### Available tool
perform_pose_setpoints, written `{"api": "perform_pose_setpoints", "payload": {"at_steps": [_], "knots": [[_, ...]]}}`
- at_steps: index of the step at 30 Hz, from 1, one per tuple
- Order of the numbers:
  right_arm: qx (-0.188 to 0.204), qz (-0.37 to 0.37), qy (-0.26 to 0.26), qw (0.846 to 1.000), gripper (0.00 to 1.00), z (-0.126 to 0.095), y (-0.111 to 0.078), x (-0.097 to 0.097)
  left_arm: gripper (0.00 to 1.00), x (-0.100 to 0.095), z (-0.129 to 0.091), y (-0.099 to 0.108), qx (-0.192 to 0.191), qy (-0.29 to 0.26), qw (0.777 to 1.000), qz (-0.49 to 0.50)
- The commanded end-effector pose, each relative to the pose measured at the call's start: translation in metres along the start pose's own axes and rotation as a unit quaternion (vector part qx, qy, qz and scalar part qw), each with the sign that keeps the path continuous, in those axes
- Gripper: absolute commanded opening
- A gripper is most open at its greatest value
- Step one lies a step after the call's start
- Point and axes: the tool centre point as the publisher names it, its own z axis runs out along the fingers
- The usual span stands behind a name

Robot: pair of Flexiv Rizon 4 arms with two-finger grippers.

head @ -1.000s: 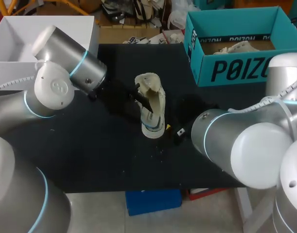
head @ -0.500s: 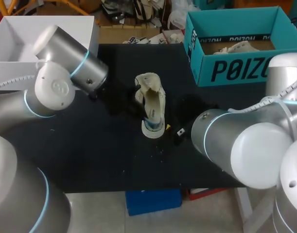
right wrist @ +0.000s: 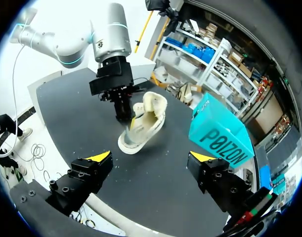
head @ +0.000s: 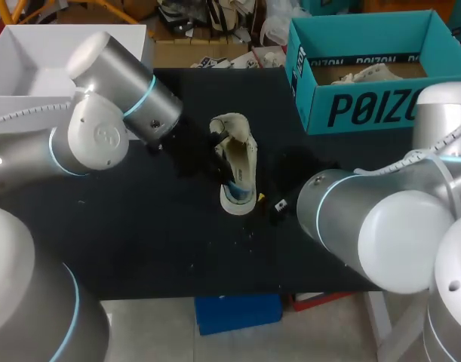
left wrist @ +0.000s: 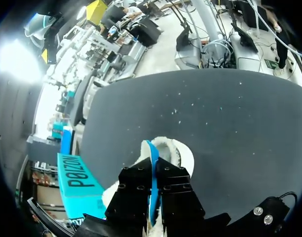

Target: Take the shoe out of the shoebox, open the shoe tongue, remove and reinsert the insole, then place the shoe into the shoebox

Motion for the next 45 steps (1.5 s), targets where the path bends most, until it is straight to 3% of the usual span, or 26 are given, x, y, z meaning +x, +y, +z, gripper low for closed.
{"api": "perform_pose_setpoints", "payload": {"at_steps": [1, 18, 33, 34, 38, 39, 40, 43, 45], "knots": [[-0.001, 0.001, 0.000, 1.000, 1.00, -0.001, -0.001, 0.001, 0.00, 0.000, 0.002, 0.005, -0.006, 0.005, 1.000, -0.004], [-0.001, 0.001, 0.000, 1.000, 1.00, -0.001, -0.001, 0.001, 0.00, 0.001, 0.013, 0.027, -0.029, 0.019, 0.999, -0.022], [-0.001, 0.001, 0.000, 1.000, 1.00, -0.001, -0.001, 0.001, 0.00, 0.008, 0.035, 0.015, 0.014, 0.047, 0.998, -0.030], [-0.001, 0.001, 0.000, 1.000, 1.00, -0.001, -0.001, 0.001, 0.03, 0.008, 0.036, 0.015, 0.019, 0.048, 0.998, -0.029], [-0.001, 0.001, 0.000, 1.000, 1.00, -0.001, -0.001, 0.001, 0.53, 0.004, 0.023, 0.006, 0.031, 0.037, 0.999, -0.021], [-0.001, 0.001, 0.000, 1.000, 1.00, -0.001, -0.001, 0.001, 0.73, 0.004, 0.017, 0.004, 0.033, 0.036, 0.999, -0.020], [-0.001, 0.001, 0.000, 1.000, 1.00, -0.001, -0.001, 0.001, 0.84, 0.003, 0.011, 0.000, 0.038, 0.031, 0.999, -0.017], [-0.001, 0.001, 0.000, 1.000, 1.00, -0.001, -0.001, 0.001, 0.88, -0.001, -0.012, -0.012, 0.042, 0.019, 0.999, -0.008], [-0.001, 0.001, 0.000, 1.000, 1.00, -0.001, -0.001, 0.001, 0.85, -0.004, -0.025, -0.015, 0.029, 0.017, 0.999, 0.004]]}}
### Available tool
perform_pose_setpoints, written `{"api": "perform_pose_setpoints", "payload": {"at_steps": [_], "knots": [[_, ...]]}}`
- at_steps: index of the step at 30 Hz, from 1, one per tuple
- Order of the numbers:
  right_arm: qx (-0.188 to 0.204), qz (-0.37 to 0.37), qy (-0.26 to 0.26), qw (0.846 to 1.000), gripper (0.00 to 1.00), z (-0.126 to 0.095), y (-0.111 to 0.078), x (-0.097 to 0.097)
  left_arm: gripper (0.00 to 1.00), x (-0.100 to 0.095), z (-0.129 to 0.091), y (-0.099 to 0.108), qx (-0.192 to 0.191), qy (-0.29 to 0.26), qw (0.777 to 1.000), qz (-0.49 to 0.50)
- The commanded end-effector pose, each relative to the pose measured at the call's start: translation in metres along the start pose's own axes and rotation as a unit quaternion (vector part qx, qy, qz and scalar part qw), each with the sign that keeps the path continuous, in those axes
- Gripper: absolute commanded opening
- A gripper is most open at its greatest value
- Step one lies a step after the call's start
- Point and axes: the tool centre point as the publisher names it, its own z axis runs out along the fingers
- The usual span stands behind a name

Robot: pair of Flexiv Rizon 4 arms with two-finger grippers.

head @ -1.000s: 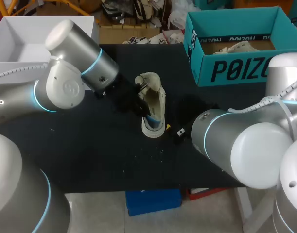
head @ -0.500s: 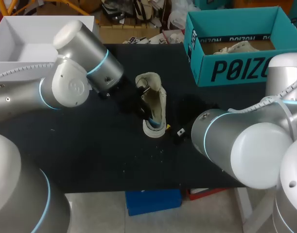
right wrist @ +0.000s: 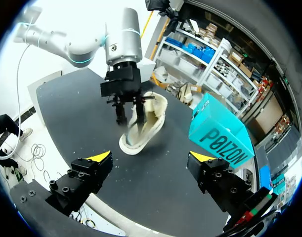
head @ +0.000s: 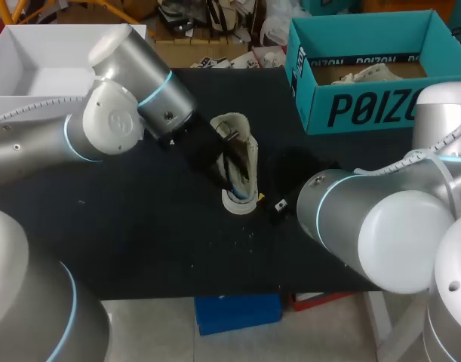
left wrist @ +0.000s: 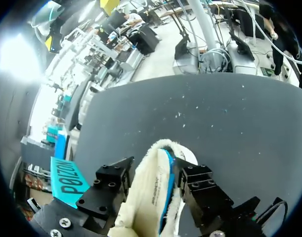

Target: Take the shoe out of the shoebox, open the shoe tongue, remove and reinsert the insole, then place the shoe into the shoebox

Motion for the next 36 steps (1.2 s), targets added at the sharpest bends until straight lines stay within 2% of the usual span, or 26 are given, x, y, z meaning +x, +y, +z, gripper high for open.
{"api": "perform_pose_setpoints", "payload": {"at_steps": [1, 2, 4, 5, 6, 8, 11, 25, 36], "knots": [[-0.001, 0.001, 0.000, 1.000, 1.00, -0.001, -0.001, 0.001, 0.74, 0.007, -0.041, -0.020, -0.027, -0.002, 1.000, 0.016], [-0.001, 0.001, 0.000, 1.000, 1.00, -0.001, -0.001, 0.001, 0.59, 0.006, -0.045, -0.020, -0.048, 0.011, 0.999, 0.024], [-0.001, 0.001, 0.000, 1.000, 1.00, -0.001, -0.001, 0.001, 0.36, 0.006, -0.050, -0.016, -0.057, 0.019, 0.998, 0.027], [-0.001, 0.001, 0.000, 1.000, 1.00, -0.001, -0.001, 0.001, 0.16, 0.007, -0.049, -0.014, -0.073, 0.040, 0.996, 0.028], [-0.001, 0.001, 0.000, 1.000, 1.00, -0.001, -0.001, 0.001, 0.00, 0.008, -0.048, -0.011, -0.082, 0.049, 0.995, 0.032], [-0.001, 0.001, 0.000, 1.000, 1.00, -0.001, -0.001, 0.001, 0.00, 0.010, -0.043, -0.006, -0.103, 0.077, 0.991, 0.040], [-0.001, 0.001, 0.000, 1.000, 1.00, -0.001, -0.001, 0.001, 0.00, 0.012, -0.033, -0.002, -0.112, 0.106, 0.987, 0.046], [-0.001, 0.001, 0.000, 1.000, 1.00, -0.001, -0.001, 0.001, 0.00, 0.023, 0.007, 0.016, -0.103, 0.137, 0.984, 0.038], [-0.001, 0.001, 0.000, 1.000, 1.00, -0.001, -0.001, 0.001, 0.00, 0.025, 0.022, 0.024, -0.090, 0.152, 0.984, 0.035]]}}
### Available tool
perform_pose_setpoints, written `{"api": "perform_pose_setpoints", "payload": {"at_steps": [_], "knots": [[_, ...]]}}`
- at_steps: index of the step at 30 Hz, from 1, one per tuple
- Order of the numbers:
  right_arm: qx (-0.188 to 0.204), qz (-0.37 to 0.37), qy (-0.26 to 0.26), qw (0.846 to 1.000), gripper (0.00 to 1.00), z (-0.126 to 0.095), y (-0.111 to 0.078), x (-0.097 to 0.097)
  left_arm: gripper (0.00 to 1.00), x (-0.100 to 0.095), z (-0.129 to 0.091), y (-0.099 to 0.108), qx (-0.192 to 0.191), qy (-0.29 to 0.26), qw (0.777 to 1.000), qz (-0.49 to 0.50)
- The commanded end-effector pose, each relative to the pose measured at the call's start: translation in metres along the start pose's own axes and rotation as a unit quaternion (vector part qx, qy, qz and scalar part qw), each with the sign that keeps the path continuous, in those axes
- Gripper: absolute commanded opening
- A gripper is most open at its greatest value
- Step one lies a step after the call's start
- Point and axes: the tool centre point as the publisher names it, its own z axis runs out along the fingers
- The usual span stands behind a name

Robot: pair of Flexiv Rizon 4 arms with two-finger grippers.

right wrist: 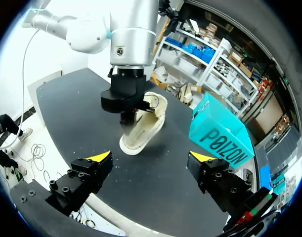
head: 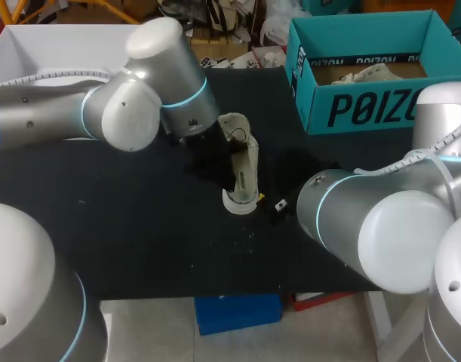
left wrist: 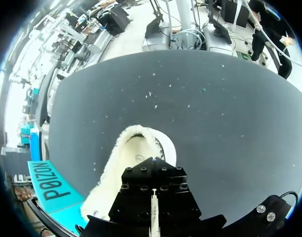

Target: Take the shoe out of the shoebox, open the shoe tongue, remove and reinsert the insole, then place the shoe into the shoebox

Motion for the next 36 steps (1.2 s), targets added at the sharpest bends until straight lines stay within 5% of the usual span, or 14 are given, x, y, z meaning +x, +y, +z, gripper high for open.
{"api": "perform_pose_setpoints", "payload": {"at_steps": [1, 13, 18, 26, 36], "knots": [[-0.001, 0.001, 0.000, 1.000, 1.00, -0.001, -0.001, 0.001, 0.00, -0.004, 0.011, 0.005, 0.007, 0.008, 1.000, 0.002], [-0.001, 0.001, 0.000, 1.000, 1.00, -0.001, -0.001, 0.001, 0.00, -0.005, 0.018, 0.006, 0.016, 0.024, 1.000, 0.008], [-0.001, 0.001, 0.000, 1.000, 1.00, -0.001, -0.001, 0.001, 0.00, -0.009, 0.003, 0.004, 0.012, 0.012, 1.000, 0.011], [-0.001, 0.001, 0.000, 1.000, 1.00, -0.001, -0.001, 0.001, 0.00, -0.008, -0.066, 0.008, -0.010, -0.046, 0.999, -0.006], [-0.001, 0.001, 0.000, 1.000, 1.00, -0.001, -0.001, 0.001, 0.00, 0.031, -0.151, 0.045, -0.098, -0.089, 0.989, -0.070]]}}
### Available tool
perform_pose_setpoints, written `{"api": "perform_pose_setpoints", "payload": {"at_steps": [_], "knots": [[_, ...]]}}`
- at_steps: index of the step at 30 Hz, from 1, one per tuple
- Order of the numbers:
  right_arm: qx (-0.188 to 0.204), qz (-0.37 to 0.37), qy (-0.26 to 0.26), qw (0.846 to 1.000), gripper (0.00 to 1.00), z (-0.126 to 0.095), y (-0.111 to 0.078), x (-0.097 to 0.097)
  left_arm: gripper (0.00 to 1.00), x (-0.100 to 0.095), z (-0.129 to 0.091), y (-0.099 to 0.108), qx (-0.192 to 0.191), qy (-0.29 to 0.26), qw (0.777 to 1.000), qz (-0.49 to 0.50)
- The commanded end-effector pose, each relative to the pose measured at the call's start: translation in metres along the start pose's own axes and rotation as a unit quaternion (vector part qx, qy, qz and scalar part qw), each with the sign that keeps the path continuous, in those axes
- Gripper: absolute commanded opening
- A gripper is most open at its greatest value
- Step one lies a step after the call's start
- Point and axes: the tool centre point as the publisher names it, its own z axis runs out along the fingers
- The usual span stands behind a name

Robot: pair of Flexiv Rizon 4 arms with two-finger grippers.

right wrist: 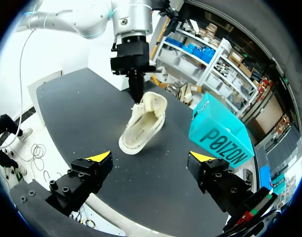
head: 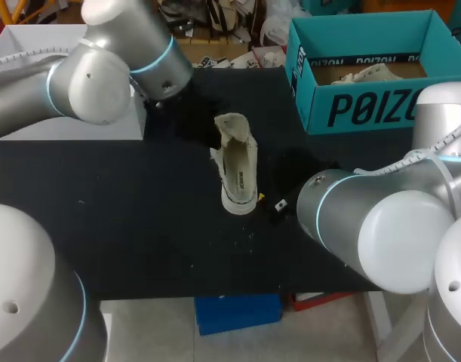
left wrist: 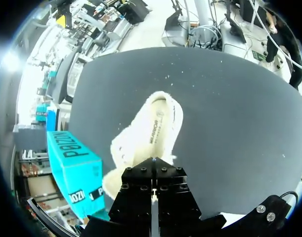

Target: Take the shoe out of the shoebox, open the shoe tongue, remove and reinsert the insole, then place the shoe into the shoebox

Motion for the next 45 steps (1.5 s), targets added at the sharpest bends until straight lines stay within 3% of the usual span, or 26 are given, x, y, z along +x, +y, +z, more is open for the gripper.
{"api": "perform_pose_setpoints", "payload": {"at_steps": [1, 6, 12, 20, 27, 36, 45], "knots": [[-0.001, 0.001, 0.000, 1.000, 1.00, -0.001, -0.001, 0.001, 0.00, 0.028, -0.062, 0.008, -0.038, -0.023, 0.999, -0.019], [-0.001, 0.001, 0.000, 1.000, 1.00, -0.001, -0.001, 0.001, 0.00, 0.046, -0.065, 0.035, -0.052, -0.020, 0.996, -0.063], [-0.001, 0.001, 0.000, 1.000, 1.00, -0.001, -0.001, 0.001, 0.00, 0.049, -0.045, 0.063, -0.054, -0.006, 0.995, -0.083], [-0.001, 0.001, 0.000, 1.000, 1.00, -0.001, -0.001, 0.001, 0.00, 0.039, -0.013, 0.098, -0.039, 0.006, 0.994, -0.098], [-0.001, 0.001, 0.000, 1.000, 1.00, -0.001, -0.001, 0.001, 0.00, 0.015, 0.021, 0.115, -0.004, 0.002, 0.996, -0.088], [-0.001, 0.001, 0.000, 1.000, 1.00, -0.001, -0.001, 0.001, 0.00, -0.006, 0.040, 0.086, 0.055, -0.043, 0.994, -0.082], [-0.001, 0.001, 0.000, 1.000, 1.00, -0.001, -0.001, 0.001, 0.00, -0.014, 0.035, 0.047, 0.087, -0.069, 0.992, -0.063]]}}
